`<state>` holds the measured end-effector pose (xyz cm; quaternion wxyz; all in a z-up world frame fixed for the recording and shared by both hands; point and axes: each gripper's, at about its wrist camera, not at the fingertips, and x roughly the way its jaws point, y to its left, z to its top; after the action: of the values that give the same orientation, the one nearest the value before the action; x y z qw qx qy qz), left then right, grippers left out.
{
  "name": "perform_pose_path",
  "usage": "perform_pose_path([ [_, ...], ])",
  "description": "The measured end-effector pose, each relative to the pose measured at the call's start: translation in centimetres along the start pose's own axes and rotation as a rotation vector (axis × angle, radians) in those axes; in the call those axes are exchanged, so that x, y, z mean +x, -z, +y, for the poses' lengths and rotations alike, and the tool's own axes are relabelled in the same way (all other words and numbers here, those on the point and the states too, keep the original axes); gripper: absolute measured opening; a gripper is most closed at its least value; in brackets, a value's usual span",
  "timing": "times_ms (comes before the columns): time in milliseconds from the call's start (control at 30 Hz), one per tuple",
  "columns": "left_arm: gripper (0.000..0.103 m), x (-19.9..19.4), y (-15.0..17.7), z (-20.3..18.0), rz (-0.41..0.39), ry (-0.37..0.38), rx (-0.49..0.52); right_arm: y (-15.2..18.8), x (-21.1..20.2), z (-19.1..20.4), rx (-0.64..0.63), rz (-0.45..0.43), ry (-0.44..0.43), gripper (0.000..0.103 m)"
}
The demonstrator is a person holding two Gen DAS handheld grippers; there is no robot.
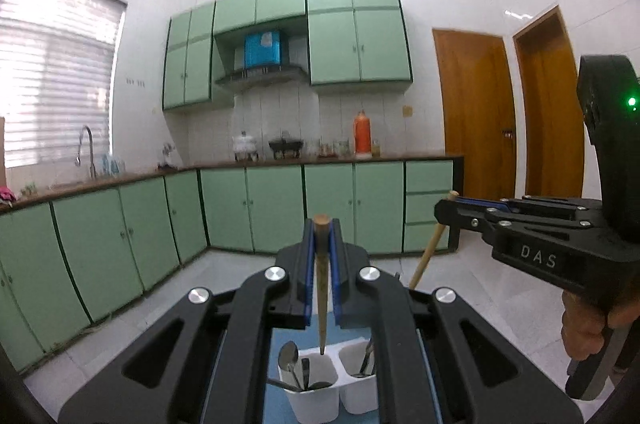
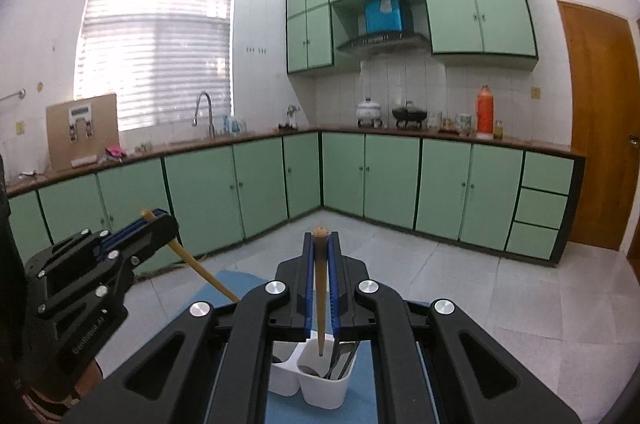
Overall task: Organize utensils
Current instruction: 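Lower the wooden chopsticks into the holder and open both tools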
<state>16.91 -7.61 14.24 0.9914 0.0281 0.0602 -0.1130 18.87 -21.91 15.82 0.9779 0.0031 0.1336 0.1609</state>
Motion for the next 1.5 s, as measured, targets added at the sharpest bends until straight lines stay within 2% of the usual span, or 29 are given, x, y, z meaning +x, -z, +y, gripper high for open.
perform_pose_path([
  [267, 0.006, 5.7, 2.4, 1.0, 0.117, 0.004, 0.003, 2.0, 5.6, -0.2, -0.004, 0.091, 0.017, 0.007],
  [567, 0.006, 8.6, 5.5, 2.5, 0.191, 0.011, -0.02, 4.4, 8.3, -1.0, 0.015, 0.127, 0.012, 0.007],
  [867, 0.006, 9.5, 7.5, 3.1, 0.242, 0.021, -0.025, 6.0, 9.7, -0.7, 0.007, 0.164, 0.002, 0.007],
  [1500, 0.007, 10.3, 8.8, 2.8, 0.299, 0.03, -0.023, 7.5, 11.0, -0.3, 0.008, 0.221, 0.001, 0.007],
])
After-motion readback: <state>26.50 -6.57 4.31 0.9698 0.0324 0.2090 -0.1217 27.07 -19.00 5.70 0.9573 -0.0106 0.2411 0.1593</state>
